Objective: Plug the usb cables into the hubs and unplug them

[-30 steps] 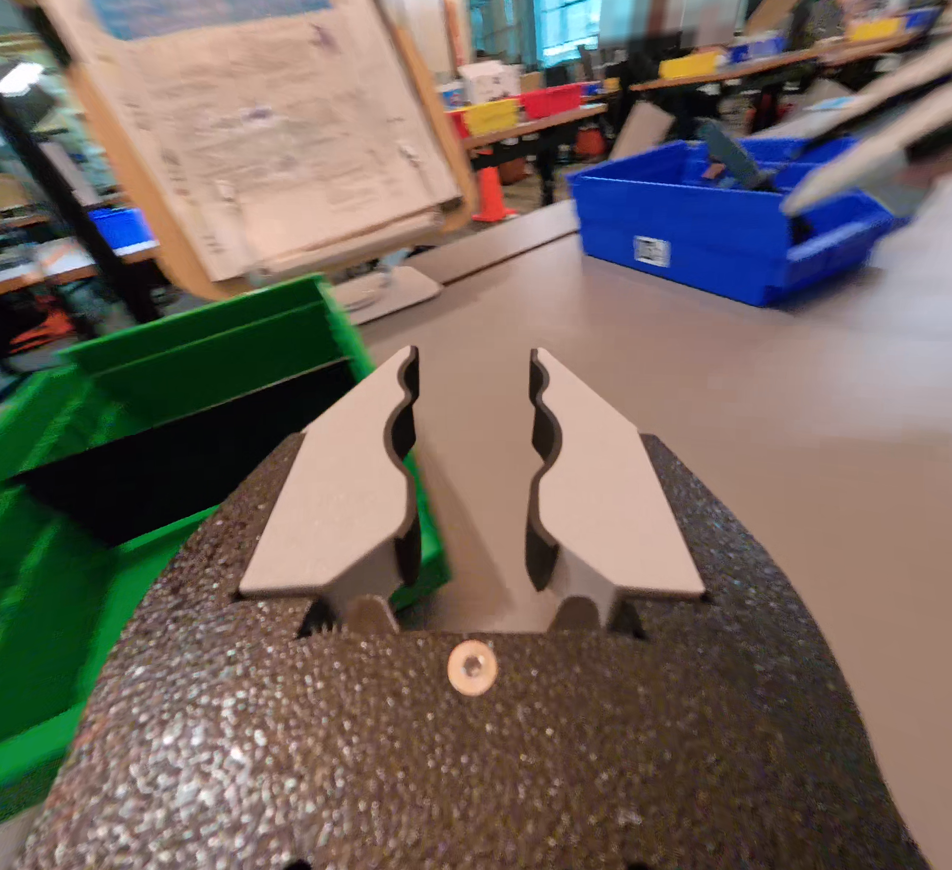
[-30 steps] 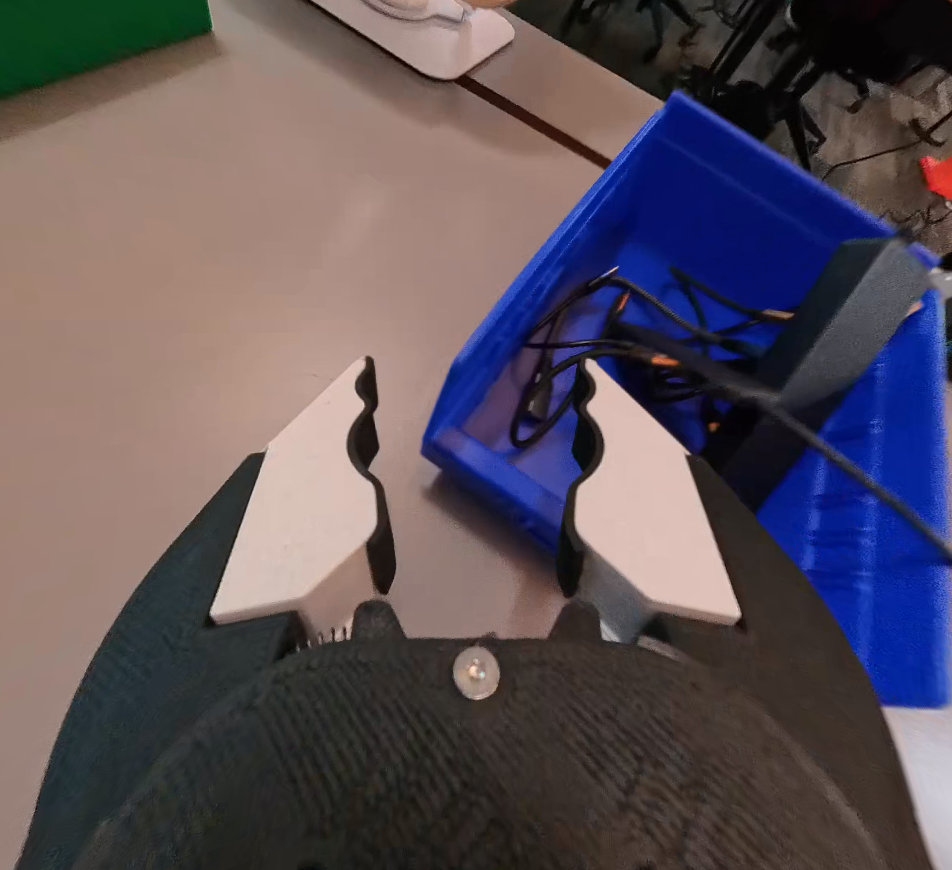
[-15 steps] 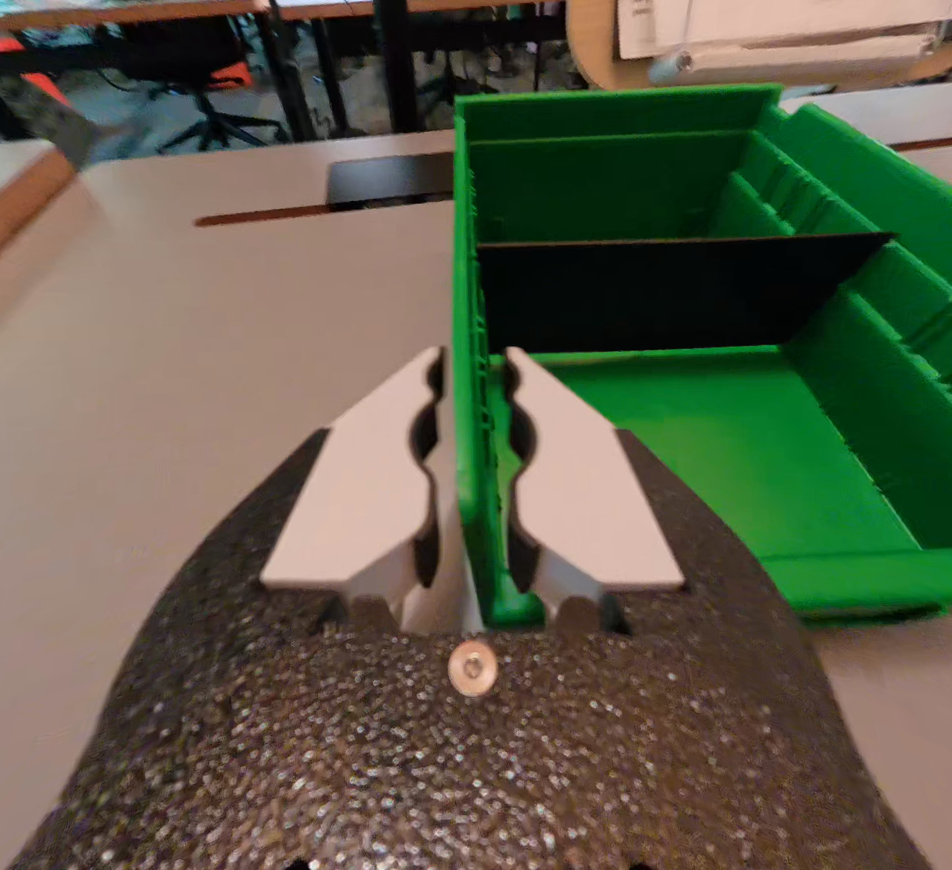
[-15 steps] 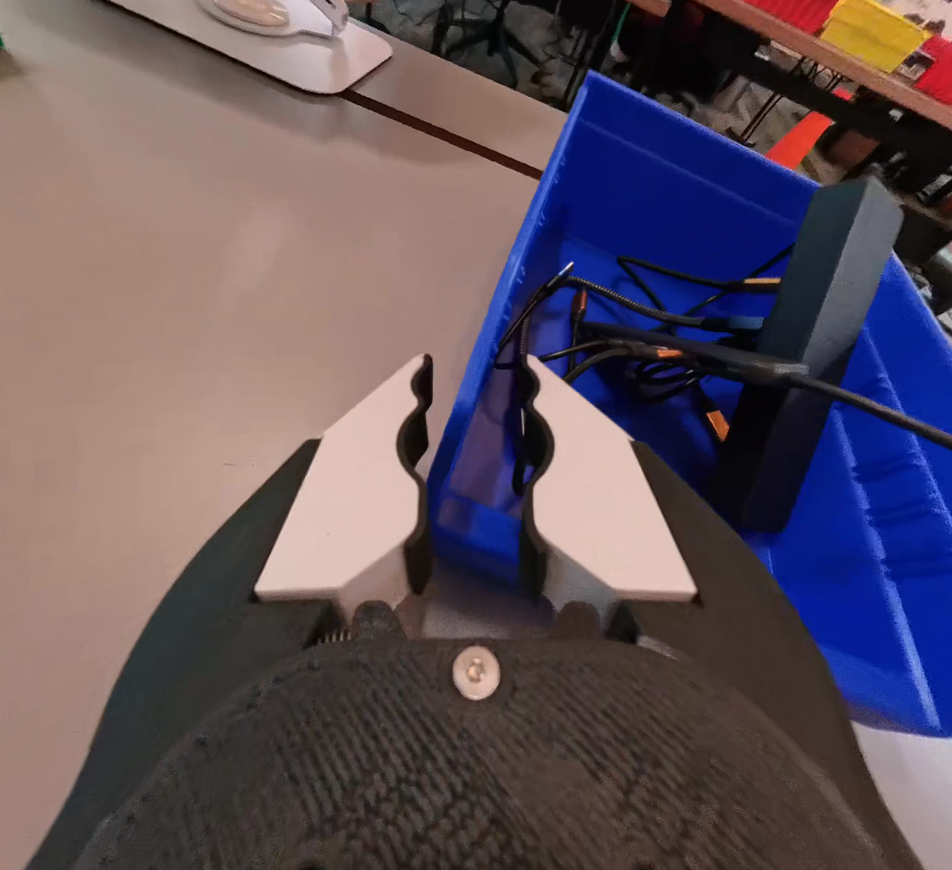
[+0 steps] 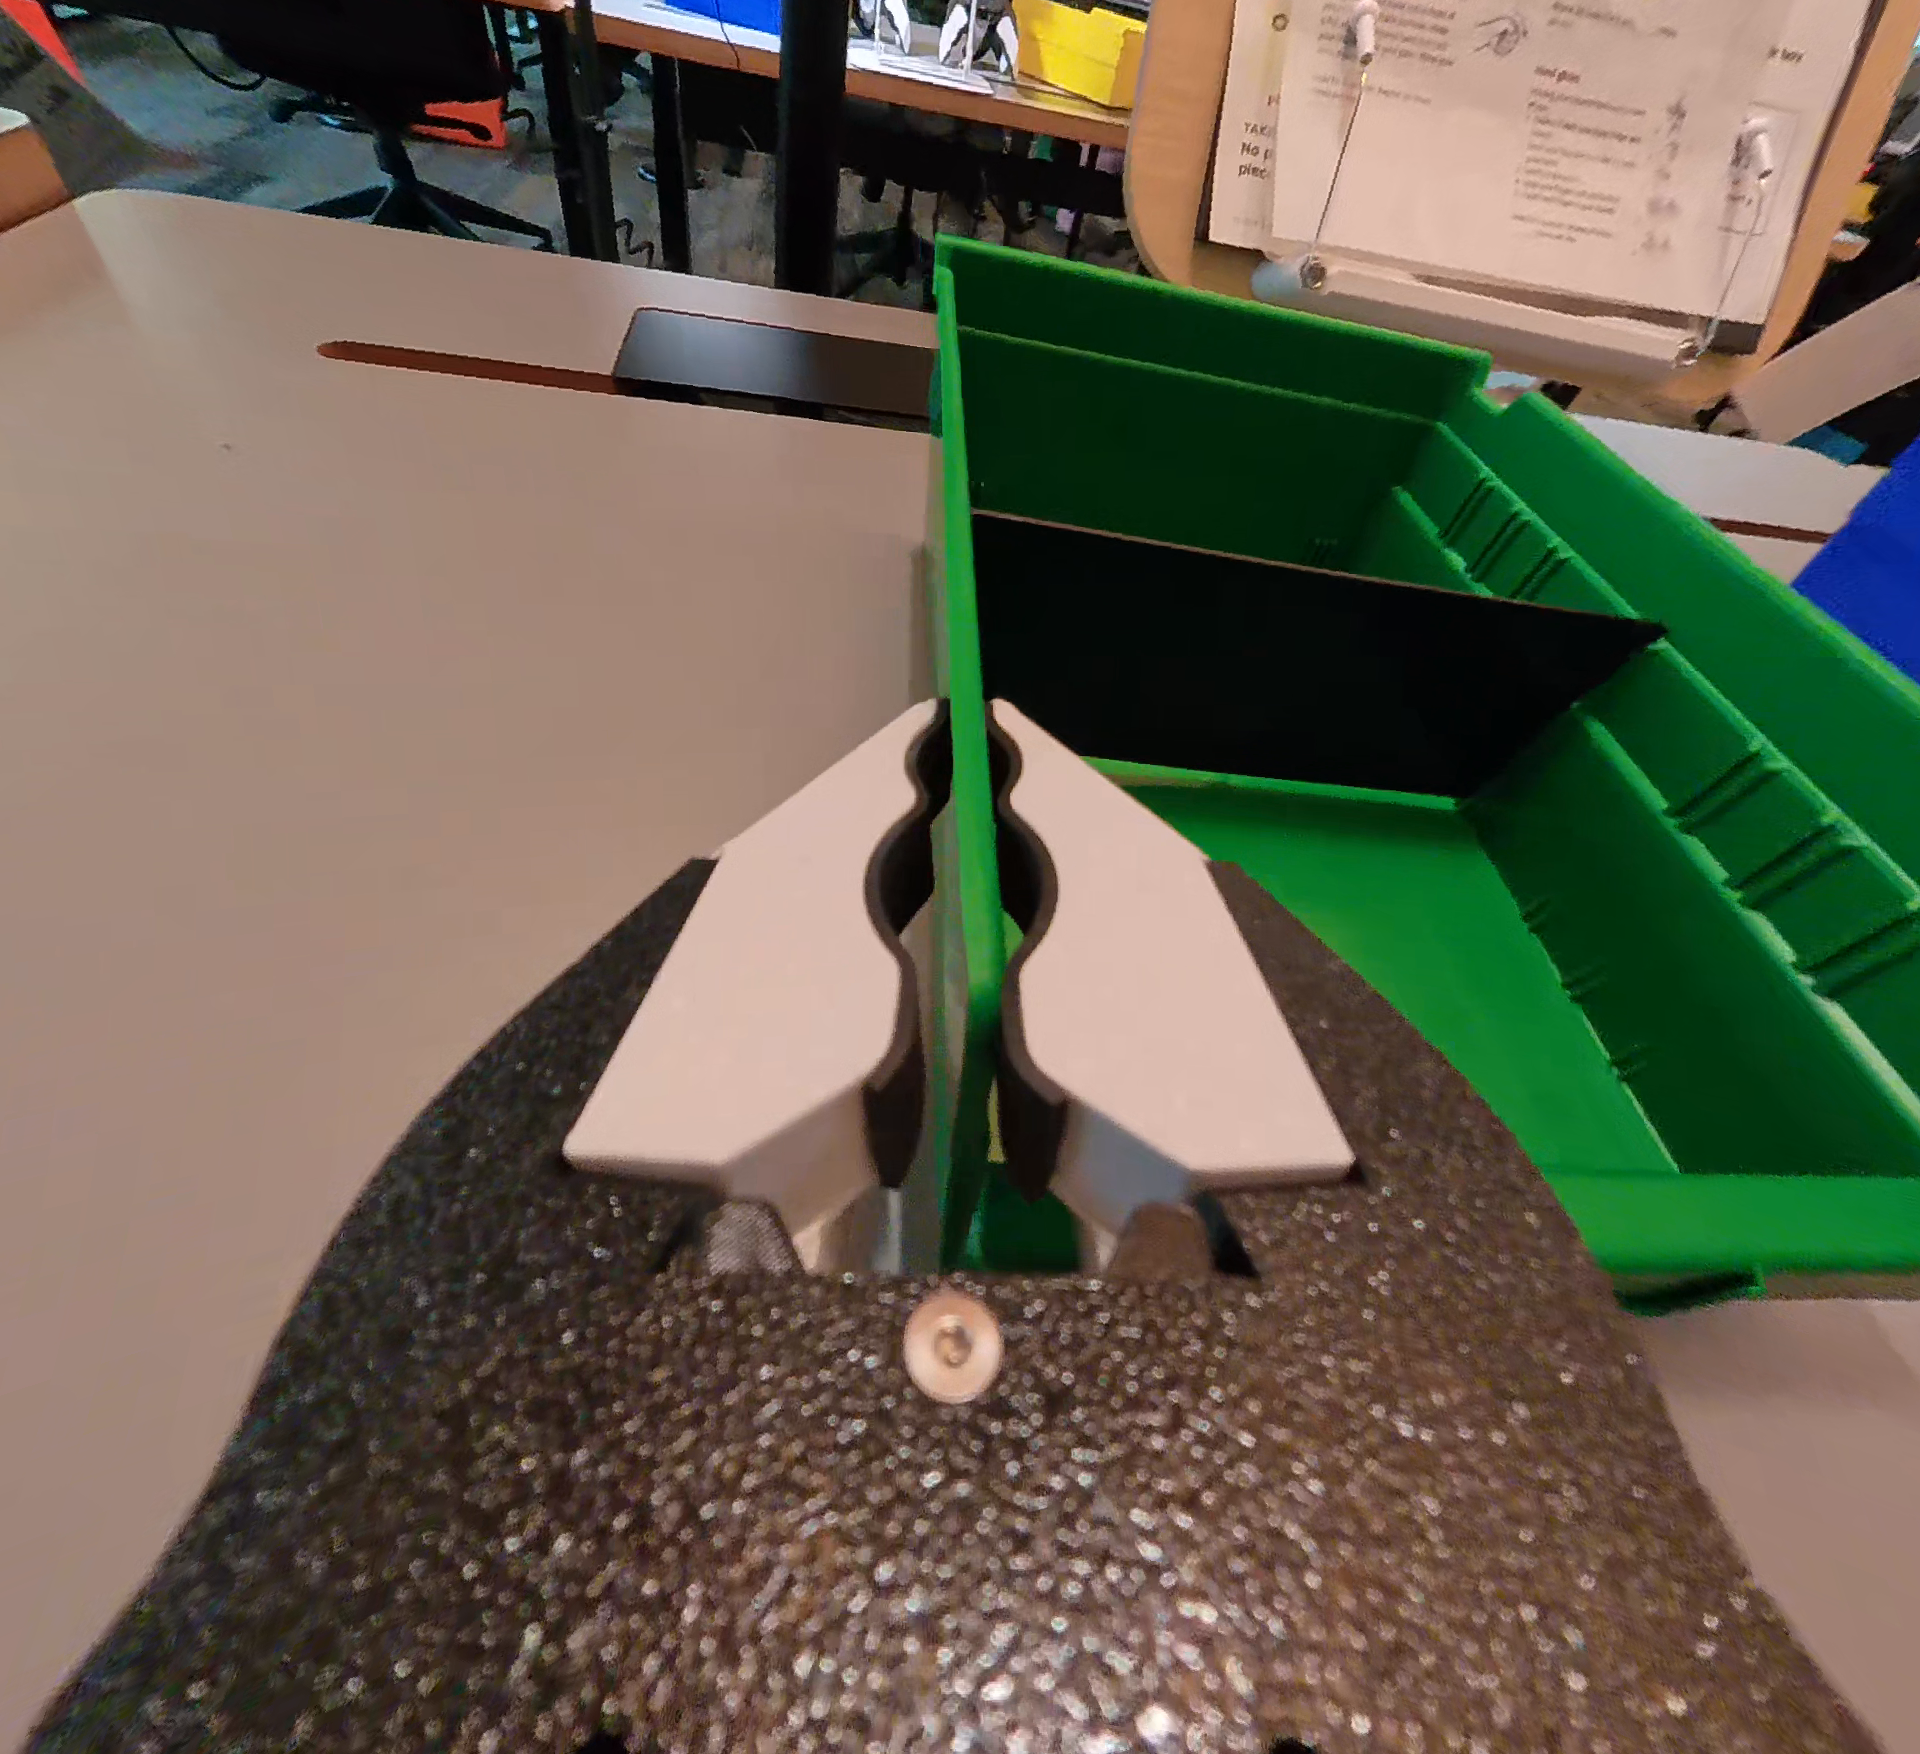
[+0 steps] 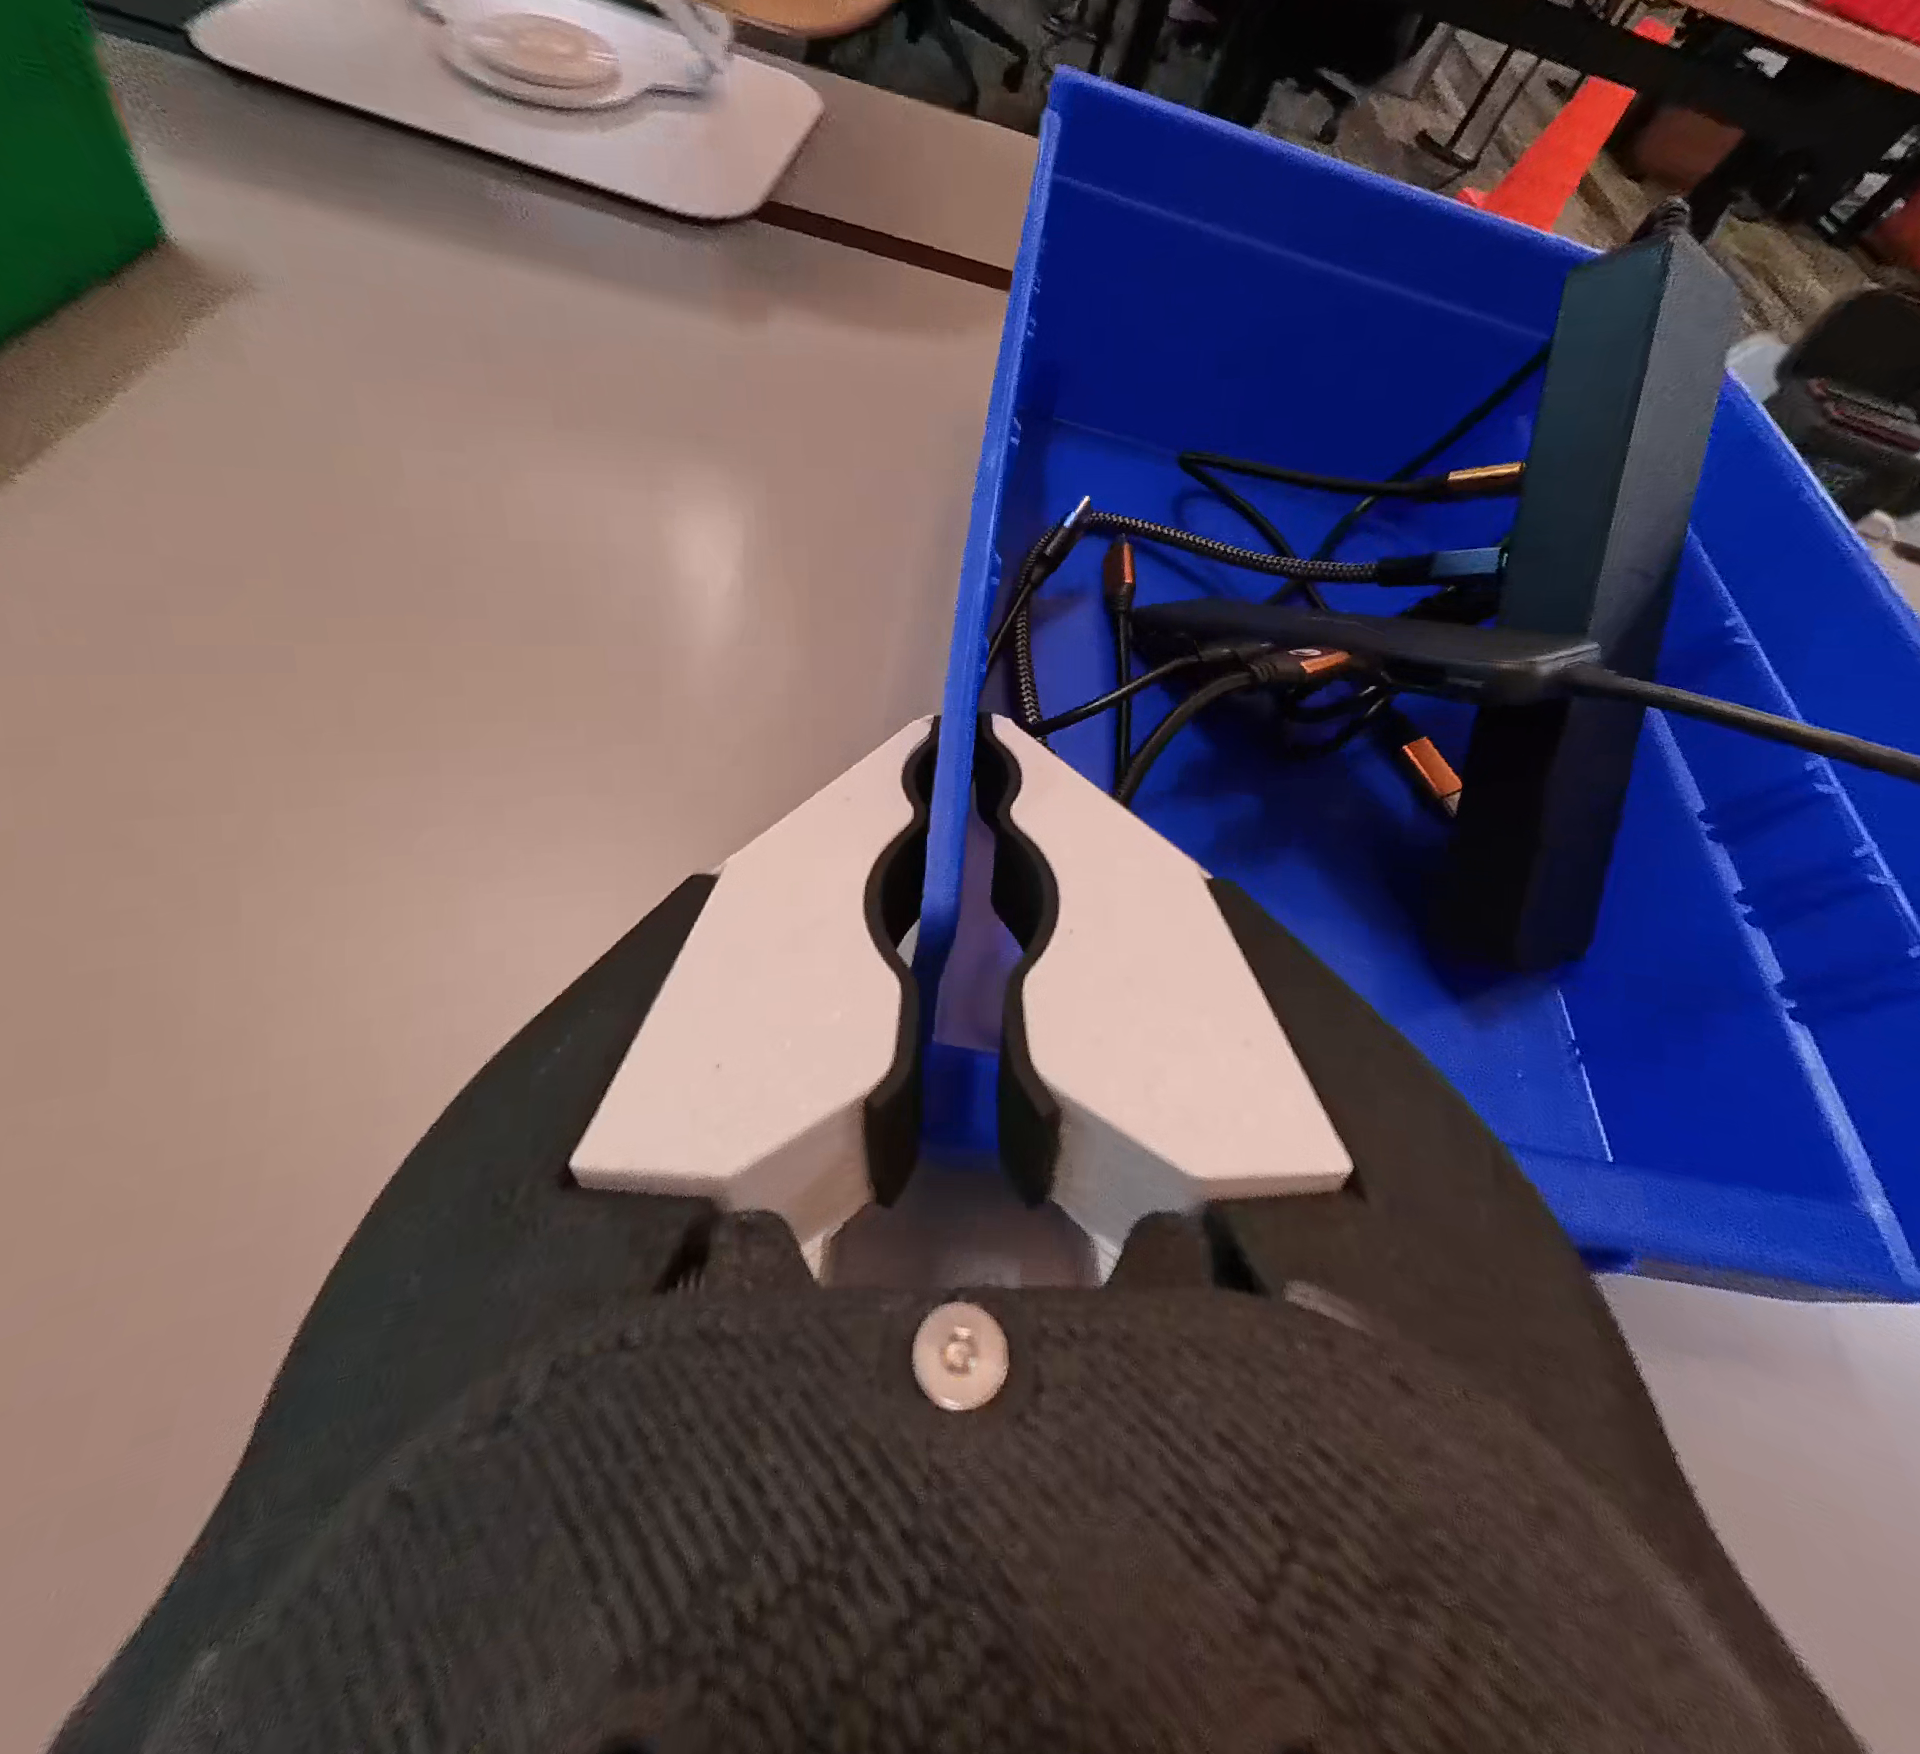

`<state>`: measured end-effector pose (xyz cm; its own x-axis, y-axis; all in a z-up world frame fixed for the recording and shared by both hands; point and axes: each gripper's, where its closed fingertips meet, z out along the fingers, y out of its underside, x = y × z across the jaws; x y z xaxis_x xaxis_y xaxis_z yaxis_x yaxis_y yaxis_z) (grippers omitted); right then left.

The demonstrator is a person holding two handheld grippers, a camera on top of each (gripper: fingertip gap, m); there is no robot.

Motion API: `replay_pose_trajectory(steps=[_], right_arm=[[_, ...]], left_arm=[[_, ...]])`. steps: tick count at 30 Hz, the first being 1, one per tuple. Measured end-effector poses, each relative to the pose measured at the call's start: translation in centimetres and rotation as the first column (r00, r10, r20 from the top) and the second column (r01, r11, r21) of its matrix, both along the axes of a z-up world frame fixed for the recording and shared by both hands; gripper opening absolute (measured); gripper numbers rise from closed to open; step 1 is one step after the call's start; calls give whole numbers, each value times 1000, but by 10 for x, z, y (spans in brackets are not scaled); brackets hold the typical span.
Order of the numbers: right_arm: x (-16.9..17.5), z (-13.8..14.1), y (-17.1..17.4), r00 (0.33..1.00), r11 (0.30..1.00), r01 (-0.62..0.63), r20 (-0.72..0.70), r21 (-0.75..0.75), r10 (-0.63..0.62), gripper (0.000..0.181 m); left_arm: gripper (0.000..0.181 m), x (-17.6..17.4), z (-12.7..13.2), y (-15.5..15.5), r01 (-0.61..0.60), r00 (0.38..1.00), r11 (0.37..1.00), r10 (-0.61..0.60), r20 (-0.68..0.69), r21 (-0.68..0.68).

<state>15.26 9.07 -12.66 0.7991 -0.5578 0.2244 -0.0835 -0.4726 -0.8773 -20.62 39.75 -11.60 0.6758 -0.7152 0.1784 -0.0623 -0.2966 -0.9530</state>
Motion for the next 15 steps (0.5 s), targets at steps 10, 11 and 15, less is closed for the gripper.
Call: replay_pose_trajectory(steps=[10, 11, 15], right_arm=[[-162, 0, 53, 974, 974, -225, -31, 18, 225, 19], [-181, 0, 60, 964, 965, -259, -46, 29, 261, 23], [-253, 14, 83, 893, 904, -394, -164, 167, 419, 48]], left_arm=[[1, -28, 27, 3, 77, 979, 994, -60, 197, -79], [1, -33, 37, 6, 71, 977, 996, -58, 204, -56], [2, -58, 90, 10, -29, 977, 994, 5, 215, 109]])
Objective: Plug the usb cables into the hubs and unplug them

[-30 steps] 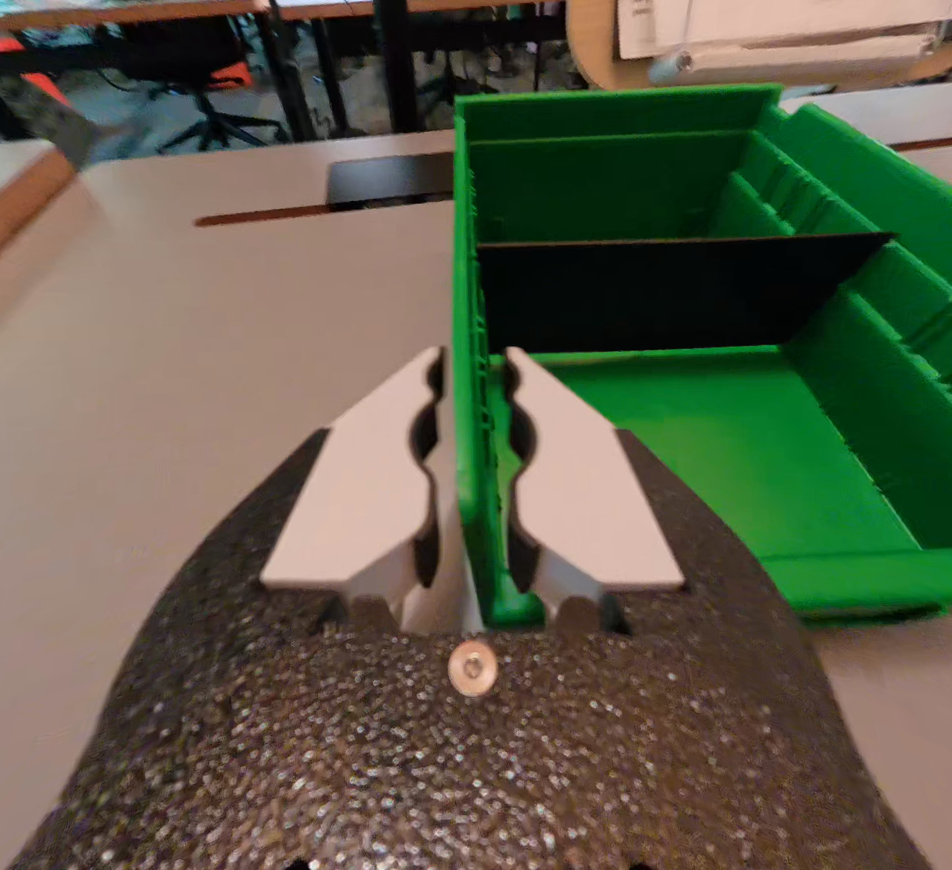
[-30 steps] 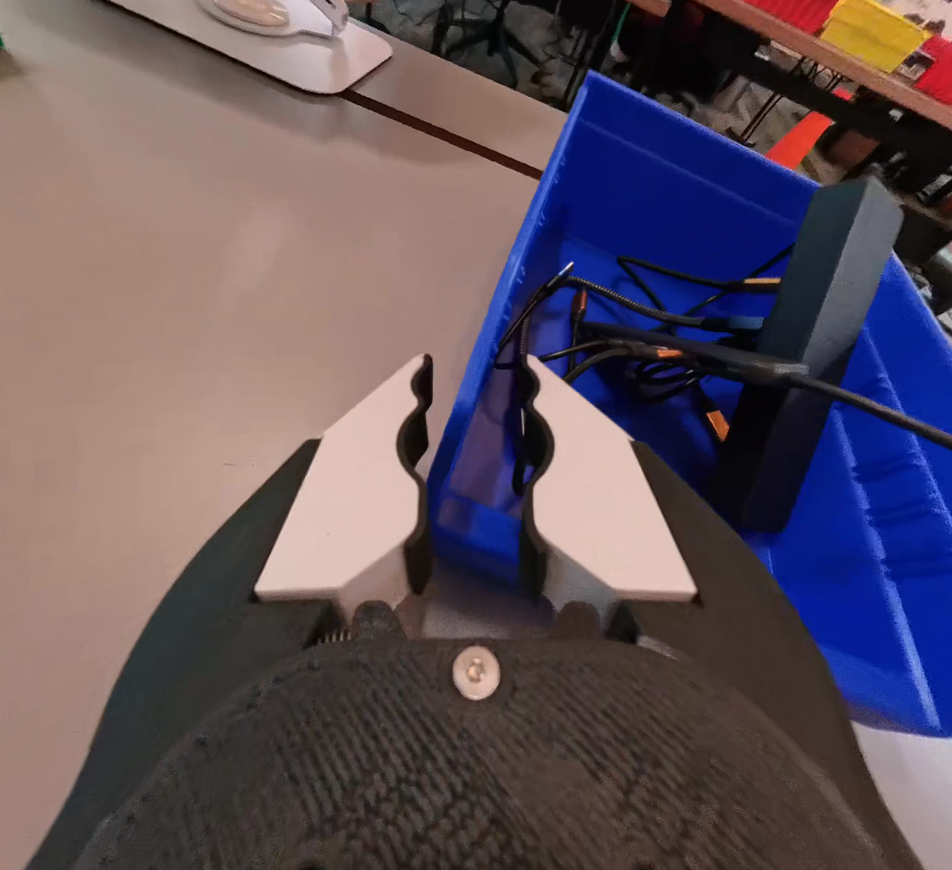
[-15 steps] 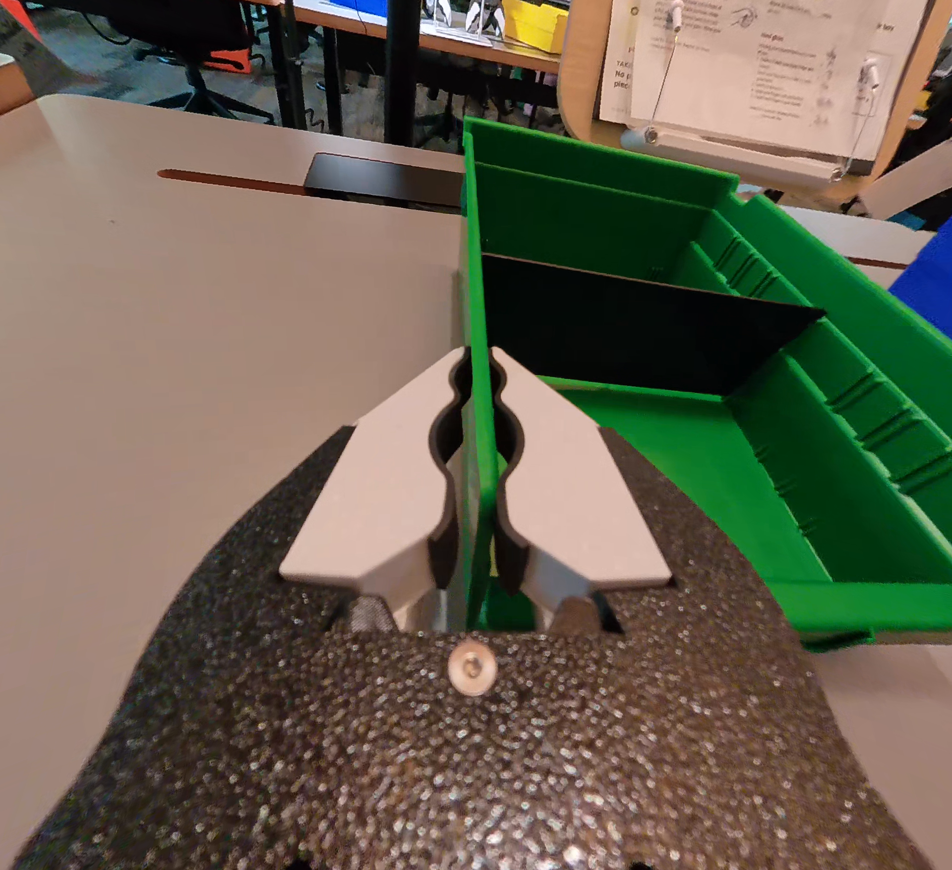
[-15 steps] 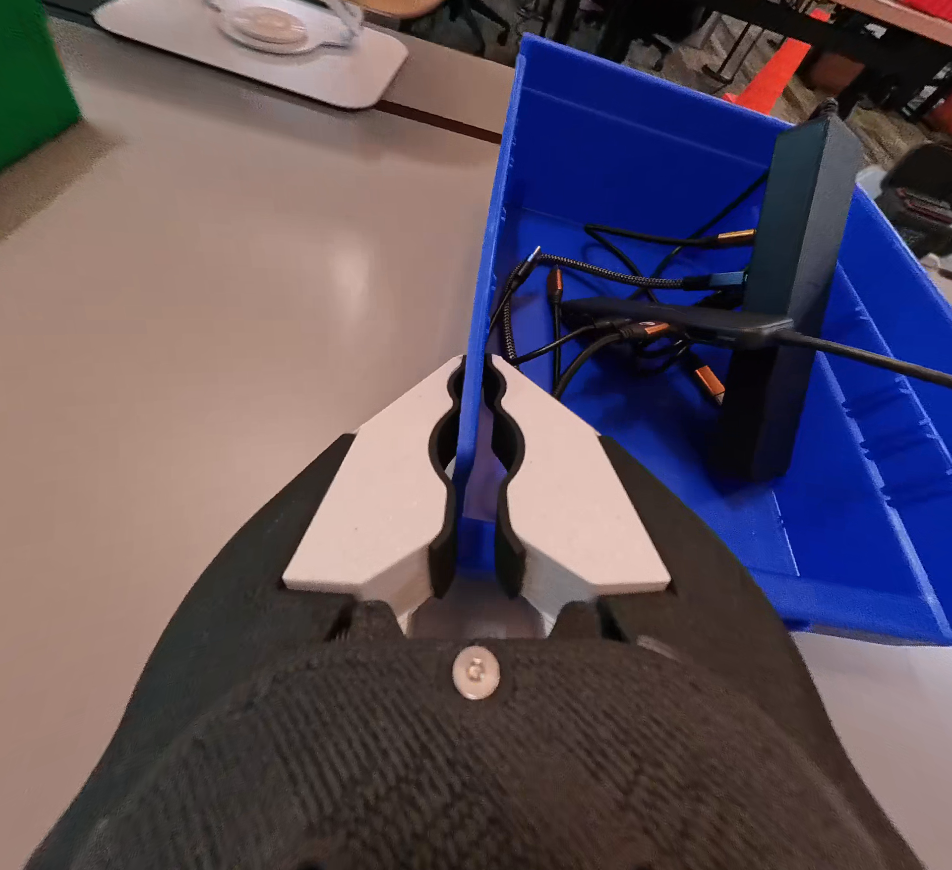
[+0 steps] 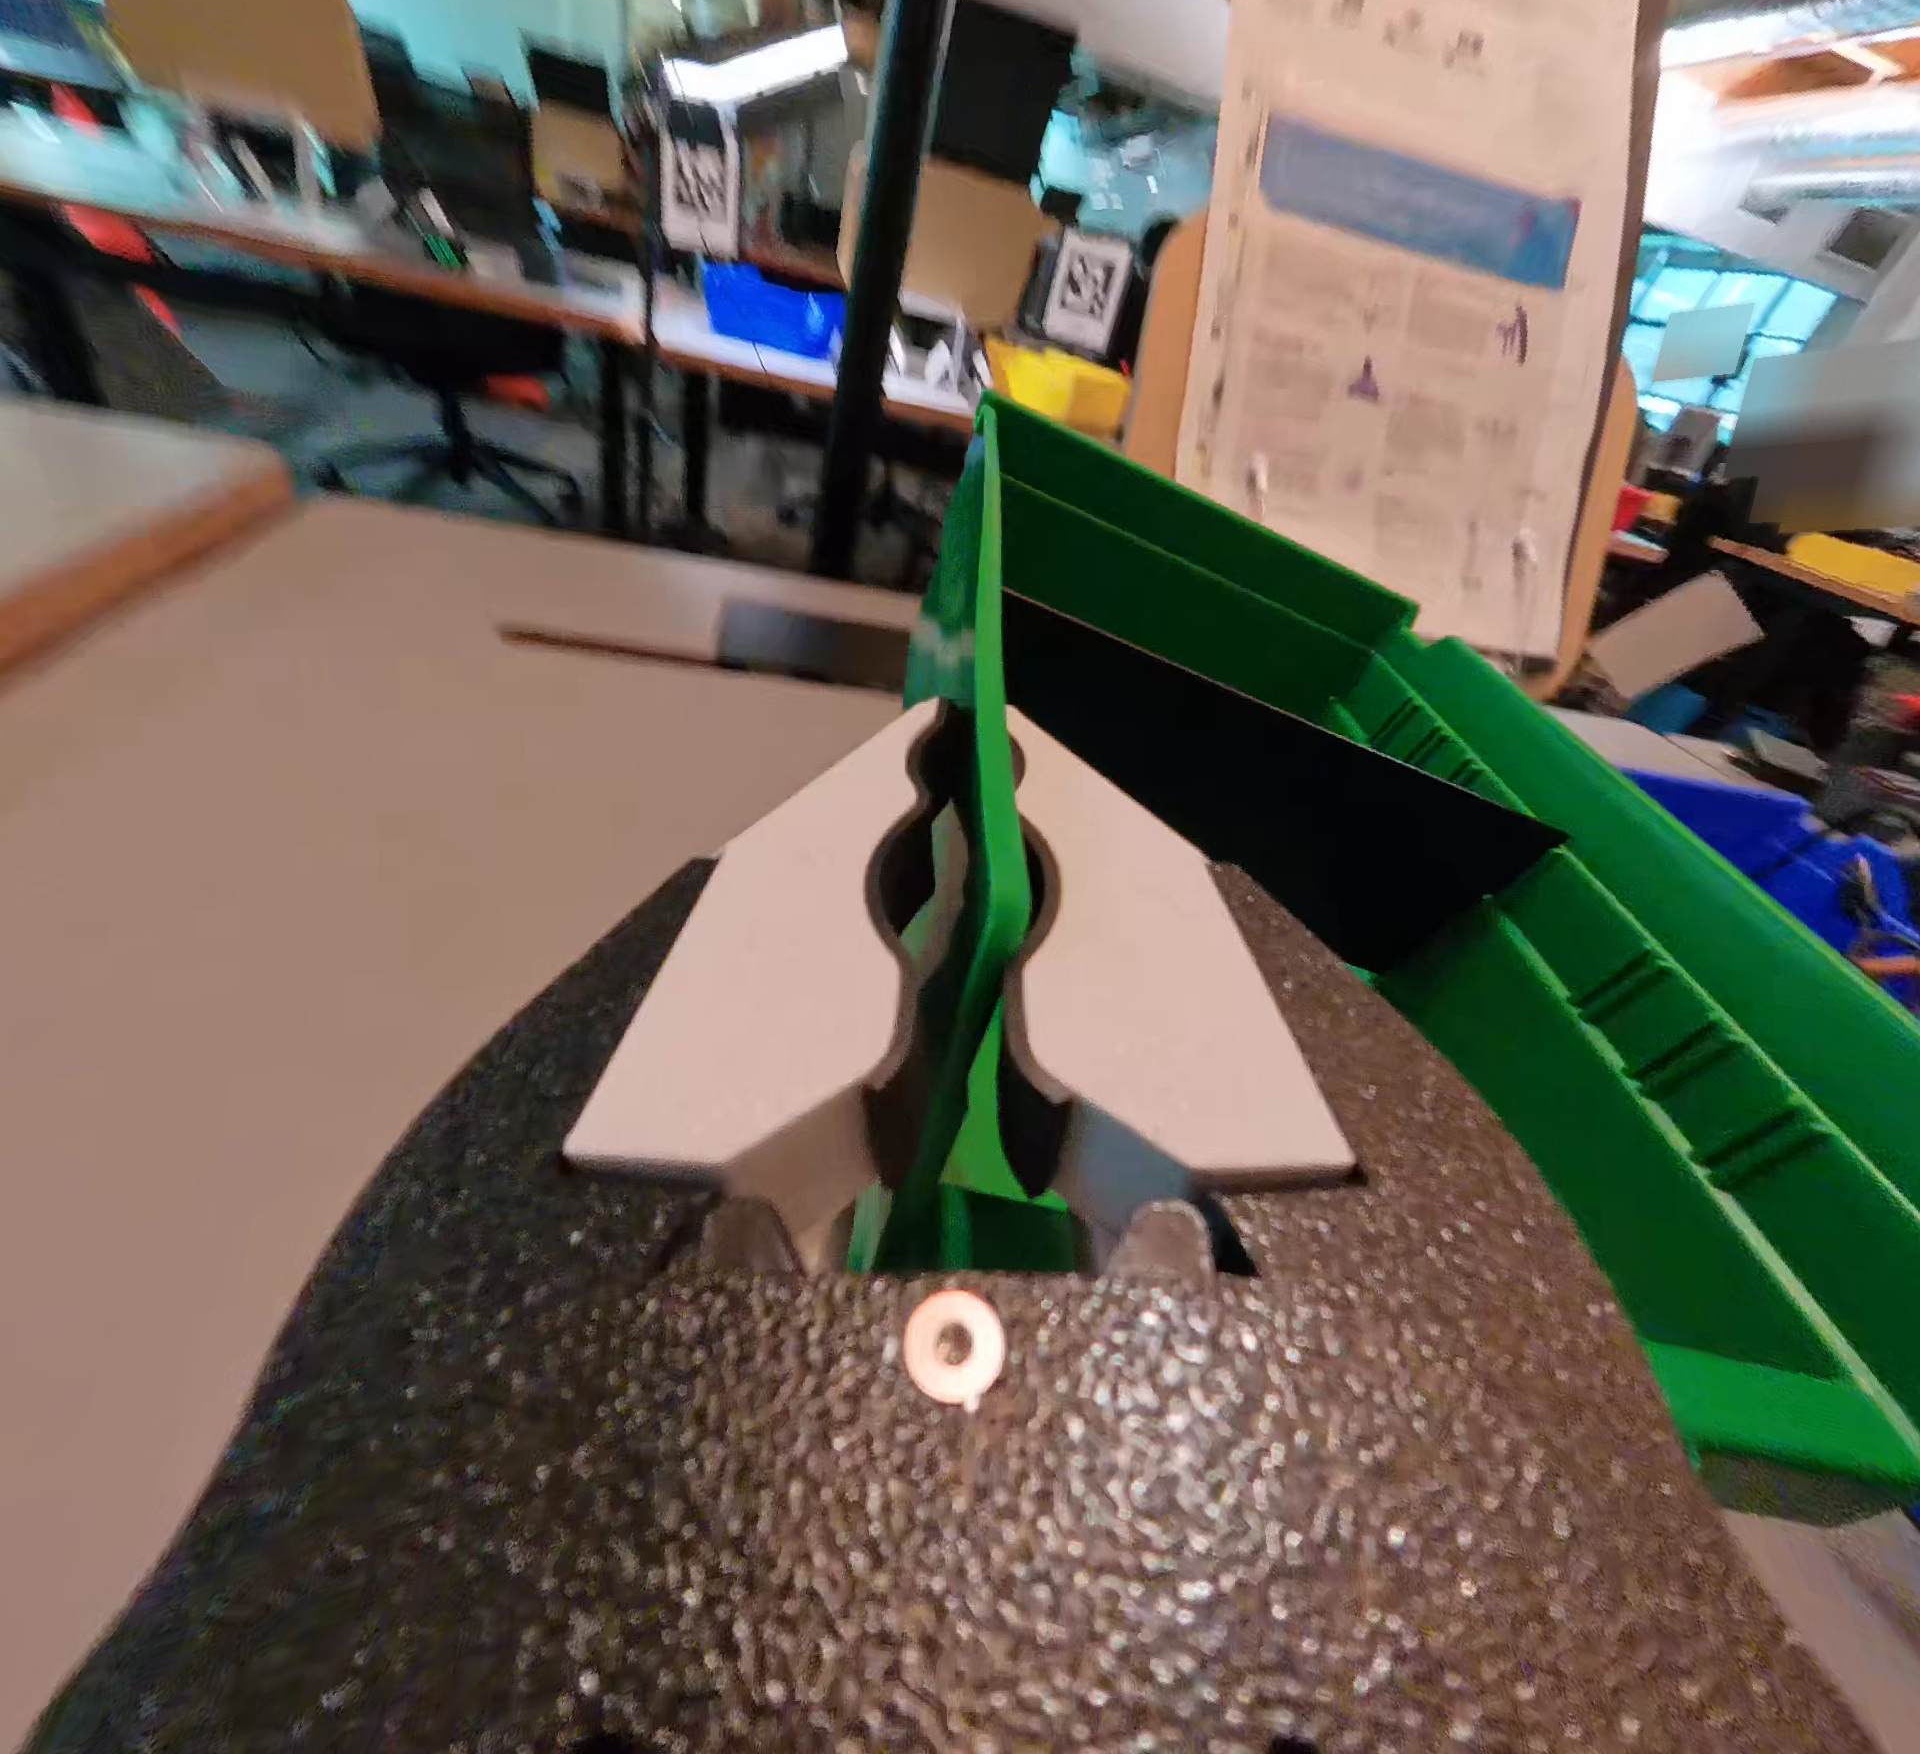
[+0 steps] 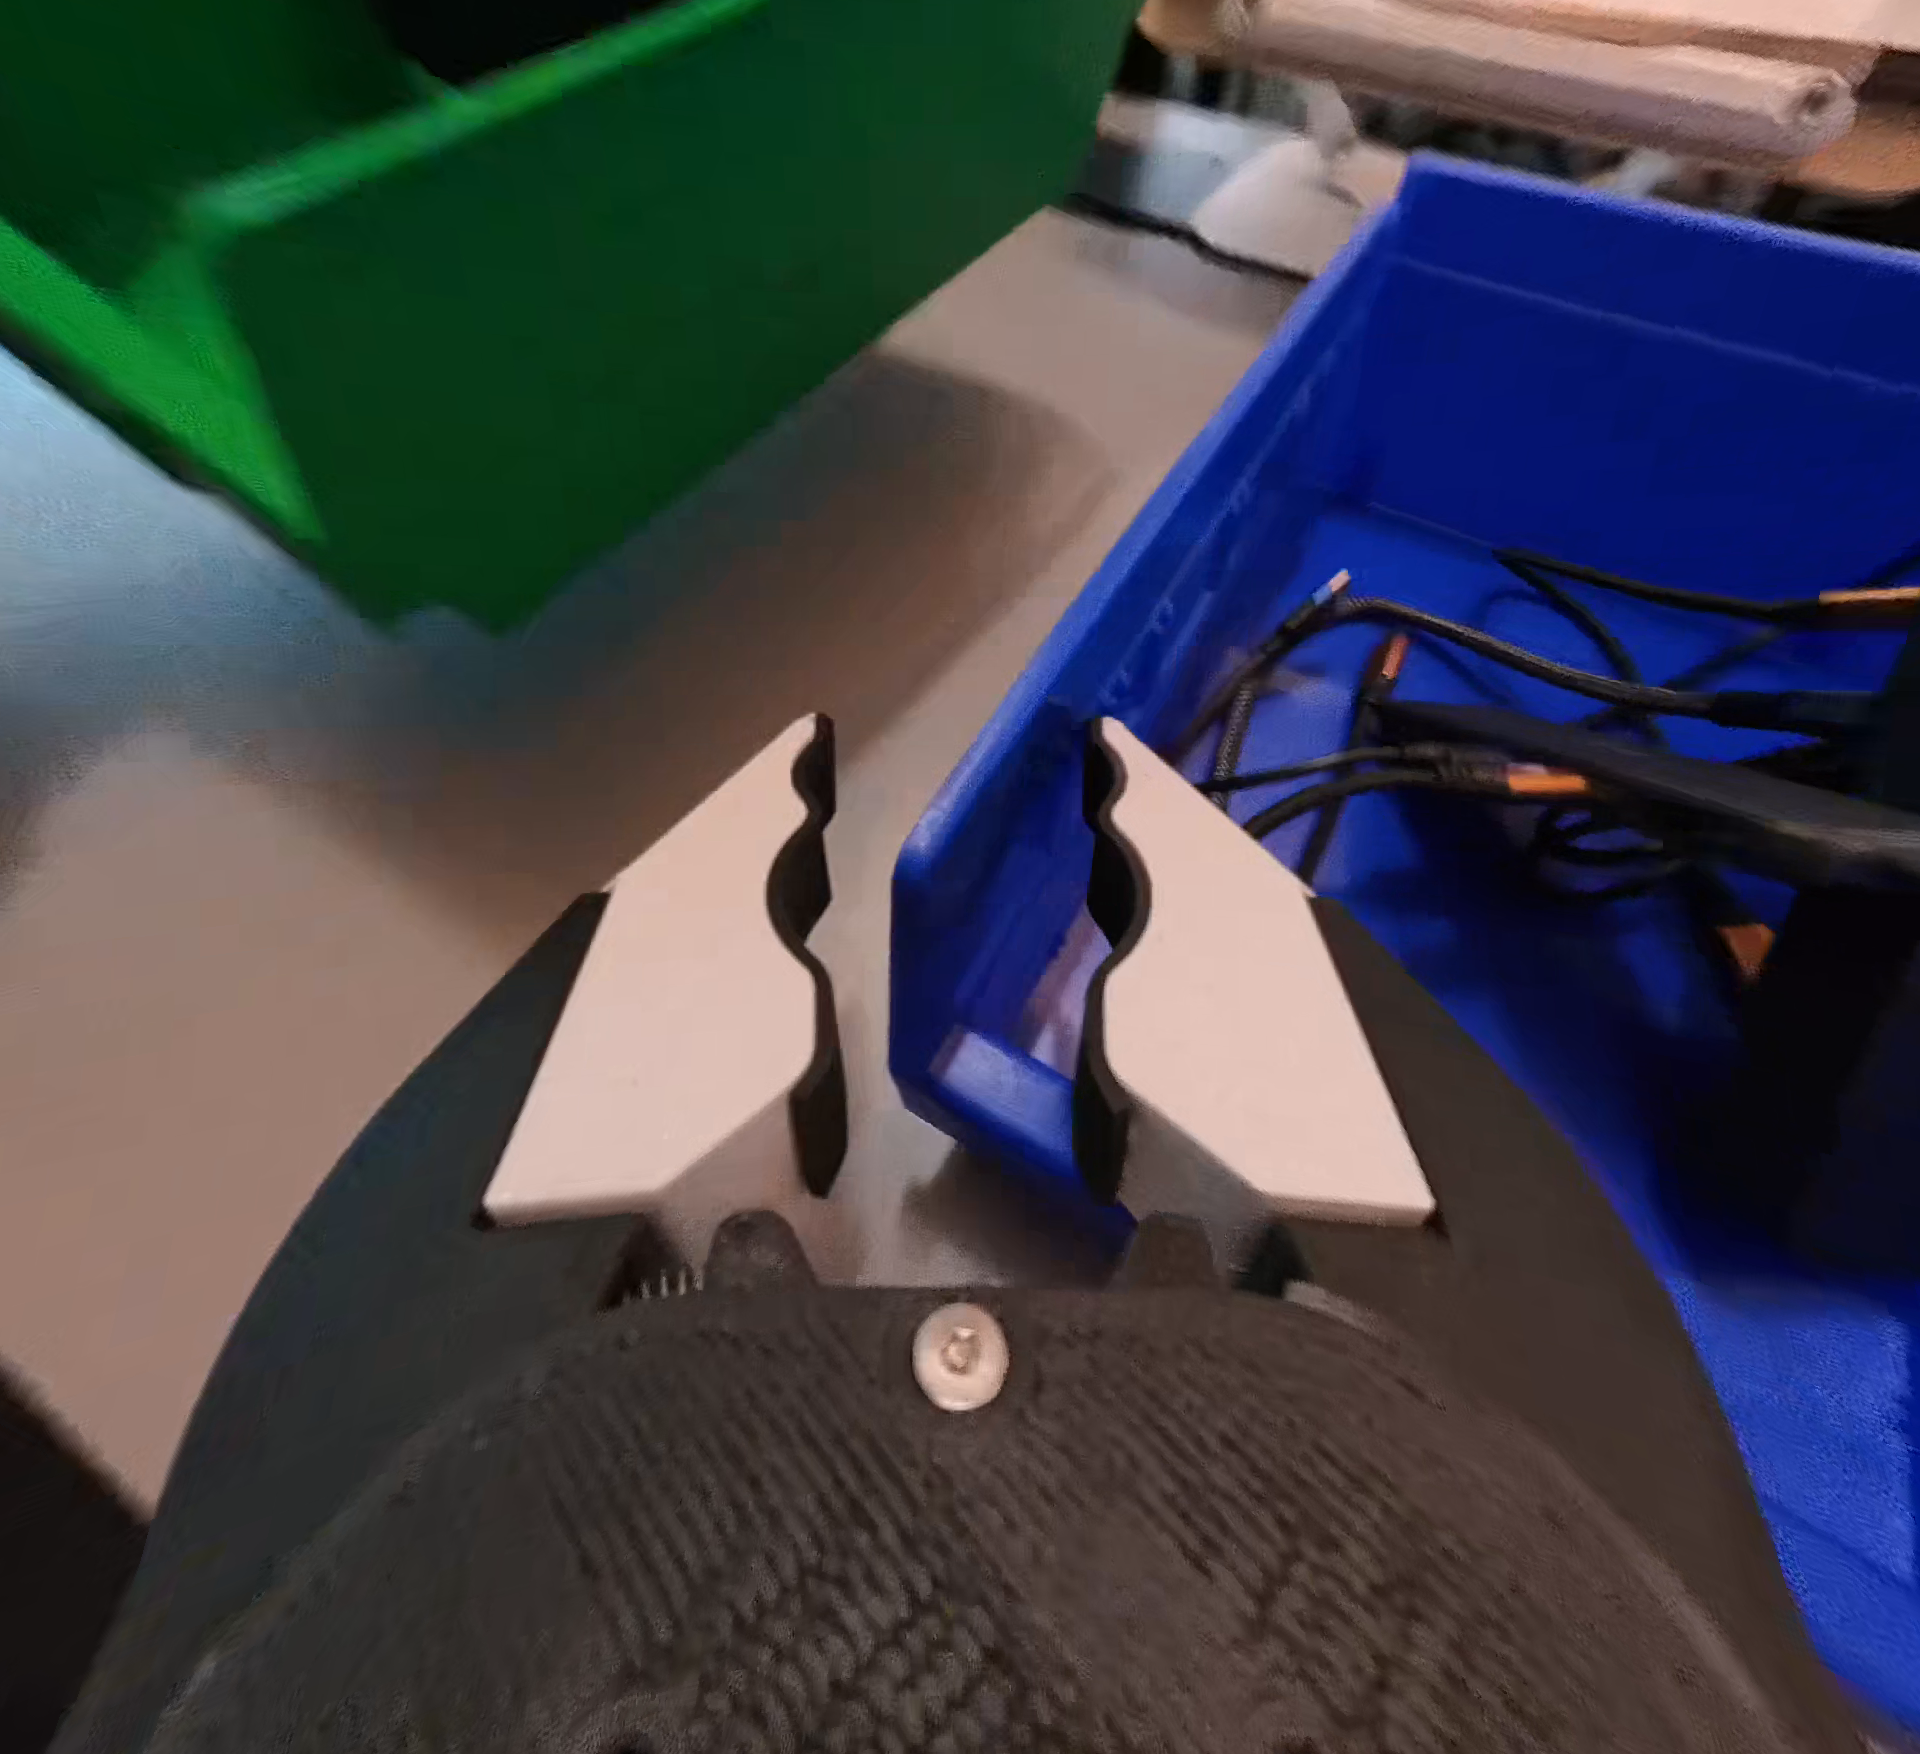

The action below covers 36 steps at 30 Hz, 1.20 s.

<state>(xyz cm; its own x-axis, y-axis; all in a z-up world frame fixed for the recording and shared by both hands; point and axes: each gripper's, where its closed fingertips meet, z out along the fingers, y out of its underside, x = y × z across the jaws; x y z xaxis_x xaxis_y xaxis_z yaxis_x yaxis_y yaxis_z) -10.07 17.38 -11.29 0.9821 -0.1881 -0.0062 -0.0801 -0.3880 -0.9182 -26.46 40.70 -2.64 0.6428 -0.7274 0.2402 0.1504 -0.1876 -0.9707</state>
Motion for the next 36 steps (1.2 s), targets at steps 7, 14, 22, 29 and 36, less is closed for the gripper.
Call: replay_pose_trajectory(steps=[7, 14, 22, 29, 36], right_arm=[[-45, 110, 8, 997, 904, -34, -50, 425, 61, 78], [-25, 139, 19, 997, 843, 34, -78, 538, 10, 53], [39, 120, -16, 887, 747, 227, -449, 625, 107, 4], [113, 116, -65, 829, 688, 395, -559, 609, 19, 3], [231, 133, -191, 783, 503, 619, -524, 604, -335, 4]], left_arm=[[2, -27, 105, -45, -203, 975, 922, 158, 158, 331], [1, 5, 154, -134, -185, 959, 815, 29, 281, 549], [8, 49, 168, -252, -179, 974, 463, -40, 222, 868], [33, 74, 162, -302, 69, 927, 491, -353, 126, 869], [51, 122, 100, -238, 342, 933, 782, -347, -92, 521]])
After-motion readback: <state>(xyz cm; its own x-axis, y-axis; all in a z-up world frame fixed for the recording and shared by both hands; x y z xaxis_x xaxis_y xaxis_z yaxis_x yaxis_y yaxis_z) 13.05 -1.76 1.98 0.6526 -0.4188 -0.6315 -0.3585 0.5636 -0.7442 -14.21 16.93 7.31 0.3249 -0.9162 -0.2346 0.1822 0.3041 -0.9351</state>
